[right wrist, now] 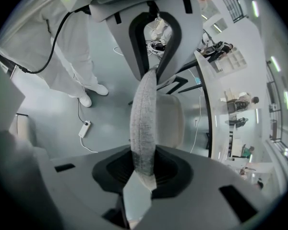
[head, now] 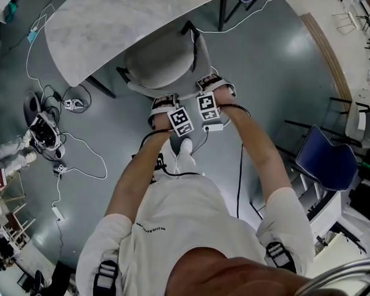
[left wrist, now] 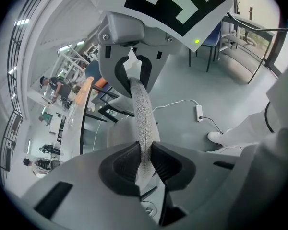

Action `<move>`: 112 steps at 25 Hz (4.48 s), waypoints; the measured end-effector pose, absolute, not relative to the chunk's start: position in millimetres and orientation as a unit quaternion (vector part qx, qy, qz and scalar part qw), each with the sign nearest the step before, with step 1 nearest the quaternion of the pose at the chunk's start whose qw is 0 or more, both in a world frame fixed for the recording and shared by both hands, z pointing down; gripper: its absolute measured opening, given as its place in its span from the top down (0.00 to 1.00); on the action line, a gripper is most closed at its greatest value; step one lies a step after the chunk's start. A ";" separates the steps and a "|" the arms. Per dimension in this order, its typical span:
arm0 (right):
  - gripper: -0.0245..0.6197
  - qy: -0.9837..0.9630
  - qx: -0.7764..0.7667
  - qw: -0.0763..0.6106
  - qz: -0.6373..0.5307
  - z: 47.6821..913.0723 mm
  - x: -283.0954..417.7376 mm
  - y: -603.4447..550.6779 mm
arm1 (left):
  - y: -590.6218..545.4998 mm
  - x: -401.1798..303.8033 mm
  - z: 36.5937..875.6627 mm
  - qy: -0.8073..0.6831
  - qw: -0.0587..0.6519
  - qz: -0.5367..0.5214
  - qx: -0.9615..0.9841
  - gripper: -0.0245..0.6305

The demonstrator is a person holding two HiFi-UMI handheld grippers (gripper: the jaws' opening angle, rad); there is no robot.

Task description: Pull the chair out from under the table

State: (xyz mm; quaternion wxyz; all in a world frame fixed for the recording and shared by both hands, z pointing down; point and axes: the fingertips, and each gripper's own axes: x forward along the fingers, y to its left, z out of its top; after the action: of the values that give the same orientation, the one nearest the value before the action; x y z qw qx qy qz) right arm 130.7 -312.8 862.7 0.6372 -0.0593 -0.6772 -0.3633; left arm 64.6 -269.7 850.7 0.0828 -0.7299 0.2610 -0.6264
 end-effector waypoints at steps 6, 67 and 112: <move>0.81 -0.677 -0.057 0.642 -0.357 861.5 140.3 -288.0 | -243.8 75.4 849.4 0.245 0.090 -0.627 -0.734 0.86; 0.82 -0.665 -0.106 0.678 -0.294 851.1 214.1 -82.1 | -40.3 145.1 832.8 0.107 0.010 -0.587 -0.802 0.86; 0.94 -0.888 0.422 0.183 0.016 456.4 68.5 -213.5 | -213.0 12.9 432.7 0.492 -0.017 -0.174 -0.853 0.96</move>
State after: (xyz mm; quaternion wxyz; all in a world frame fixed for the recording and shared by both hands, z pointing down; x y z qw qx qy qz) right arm 68.5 -213.5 456.4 0.1833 0.4221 -0.8877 0.0162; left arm 12.9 -213.0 432.7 -0.0165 -0.8530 0.4919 -0.1738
